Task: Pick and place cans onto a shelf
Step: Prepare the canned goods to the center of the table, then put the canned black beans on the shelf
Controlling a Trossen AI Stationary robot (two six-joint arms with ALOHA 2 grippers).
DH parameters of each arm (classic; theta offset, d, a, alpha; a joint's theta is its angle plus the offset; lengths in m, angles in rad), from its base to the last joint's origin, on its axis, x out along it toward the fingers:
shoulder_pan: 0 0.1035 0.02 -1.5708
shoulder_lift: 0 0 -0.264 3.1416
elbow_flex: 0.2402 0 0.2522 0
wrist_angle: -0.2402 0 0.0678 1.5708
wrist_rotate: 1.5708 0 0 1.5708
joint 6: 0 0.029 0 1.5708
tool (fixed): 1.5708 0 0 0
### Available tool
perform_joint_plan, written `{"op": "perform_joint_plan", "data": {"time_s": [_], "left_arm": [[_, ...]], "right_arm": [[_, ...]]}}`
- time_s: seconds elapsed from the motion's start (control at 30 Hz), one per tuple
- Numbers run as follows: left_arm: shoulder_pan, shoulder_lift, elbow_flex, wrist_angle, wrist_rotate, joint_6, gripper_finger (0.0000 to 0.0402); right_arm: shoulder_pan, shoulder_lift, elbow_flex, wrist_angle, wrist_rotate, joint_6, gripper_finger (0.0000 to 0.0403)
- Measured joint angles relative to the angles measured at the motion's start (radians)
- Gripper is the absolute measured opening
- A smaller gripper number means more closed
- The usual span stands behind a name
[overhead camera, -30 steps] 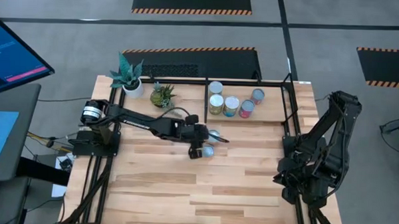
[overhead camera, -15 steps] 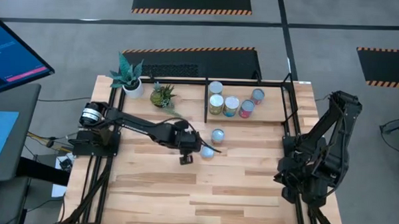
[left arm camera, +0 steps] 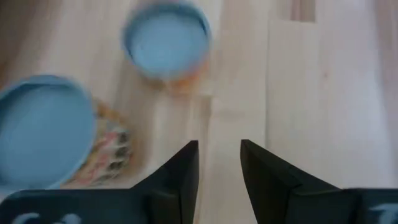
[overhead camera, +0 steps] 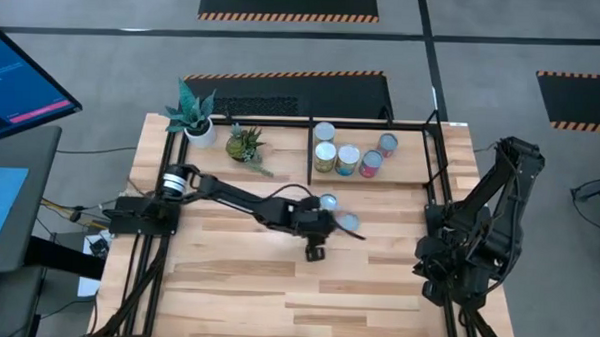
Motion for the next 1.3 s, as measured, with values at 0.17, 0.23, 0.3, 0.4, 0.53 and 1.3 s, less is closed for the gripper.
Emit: {"op": "perform_joint_plan", "data": {"time_s": [0.17, 0.23, 0.3, 0.4, 0.53, 1.3], "left_arm": [[-0.028, 0.008, 0.062, -0.217, 0.011, 0.000, 0.0106], [-0.039, -0.014, 0.060, -0.357, 0.002, -0.005, 0.0106], [-0.050, -0.025, 0.062, -0.448, -0.012, -0.035, 0.0106], [-0.070, -0.042, 0.059, -0.624, -0.042, -0.119, 0.0107], [-0.116, -0.069, 0.060, -0.782, -0.088, -0.201, 0.0107], [-0.451, -0.223, 0.018, -0.959, -0.348, -0.585, 0.0097]], "right_arm": [[0.000, 0.000, 0.000, -0.001, -0.012, 0.000, 0.0077], [0.000, 0.000, 0.000, -0.004, -0.009, 0.000, 0.0077], [-0.010, 0.003, 0.000, -0.018, 0.027, 0.000, 0.0077], [-0.054, 0.009, 0.001, -0.023, 0.137, -0.022, 0.0077], [-0.174, 0.029, 0.001, 0.027, 0.200, -0.245, 0.0077], [-0.936, 0.382, 0.000, 0.608, -0.282, -1.550, 0.0097]]}}
